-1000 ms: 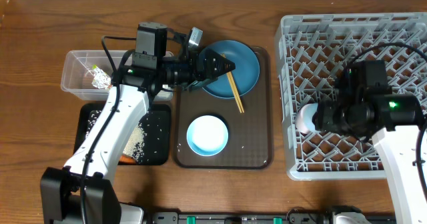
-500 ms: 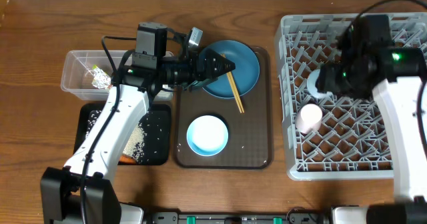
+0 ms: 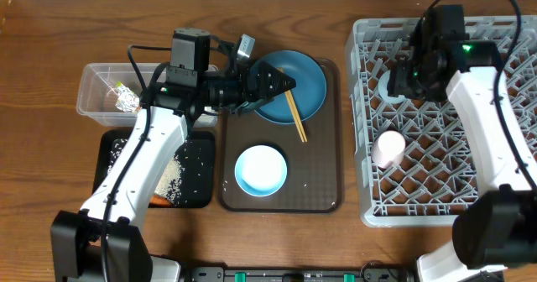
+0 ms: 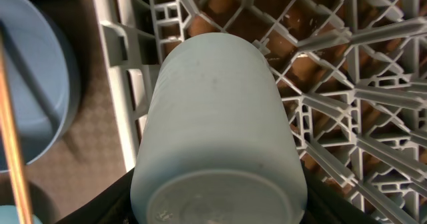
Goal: Sort waste into correct bins and load items into the dishwasher rack
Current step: 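Open the right gripper and raise it out of the rack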
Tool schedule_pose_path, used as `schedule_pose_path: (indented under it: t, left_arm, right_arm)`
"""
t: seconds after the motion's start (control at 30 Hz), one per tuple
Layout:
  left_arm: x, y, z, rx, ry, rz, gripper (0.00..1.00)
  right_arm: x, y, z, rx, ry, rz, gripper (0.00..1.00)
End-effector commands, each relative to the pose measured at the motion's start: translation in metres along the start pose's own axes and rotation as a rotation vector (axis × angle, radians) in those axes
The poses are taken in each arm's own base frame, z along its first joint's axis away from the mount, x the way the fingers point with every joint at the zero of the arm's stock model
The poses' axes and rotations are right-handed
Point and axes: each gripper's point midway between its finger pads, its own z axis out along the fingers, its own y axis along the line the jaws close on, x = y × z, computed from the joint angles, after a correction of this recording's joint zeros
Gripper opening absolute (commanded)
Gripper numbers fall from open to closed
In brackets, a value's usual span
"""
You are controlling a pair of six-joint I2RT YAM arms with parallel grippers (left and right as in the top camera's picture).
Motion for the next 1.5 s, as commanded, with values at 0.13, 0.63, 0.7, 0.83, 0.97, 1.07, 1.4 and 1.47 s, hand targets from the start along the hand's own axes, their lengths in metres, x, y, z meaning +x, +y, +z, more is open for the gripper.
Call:
schedule_pose_path:
  t: [0.13,0.63,0.7,0.83,0.97,1.07,1.4,1.47]
  left_arm:
    - [-0.001,0.005,0.0,-0.01,-0.004,-0.001,0.98]
    - [-0.001,0.005,0.0,-0.01,-0.004,-0.001,0.98]
    - [-0.001,0.005,0.0,-0.01,-0.004,-0.001,0.98]
    - [-0.001,0.005,0.0,-0.01,-0.004,-0.001,0.98]
    - [-0.001,0.005,0.0,-0.01,-0.004,-0.001,0.98]
    - [-0.001,0.005,0.0,-0.01,-0.005,-0.001,0.98]
    - [-0.001,0.005,0.0,-0.01,-0.004,-0.001,0.98]
    - [-0.001,0.005,0.0,-0.01,-0.004,-0.001,0.98]
  right_arm:
    - [-0.001,0.009,0.009,0.008,0.02,-0.045,0.01]
    - [0.012,0.008,0.022,0.013,0.055,-0.049,0.01]
    - [0.012,0.008,0.024,0.013,0.051,-0.05,0.01]
    - [0.012,0.009,0.024,0.012,0.05,-0.052,0.02]
    - [0.013,0.011,0.024,0.011,0.055,-0.056,0.06]
    - [0.014,0.011,0.024,0.012,0.06,-0.057,0.17]
    - [0.017,0.012,0.023,0.012,0.07,-0.061,0.57]
    - [0.017,0.012,0.023,0.012,0.07,-0.061,0.61]
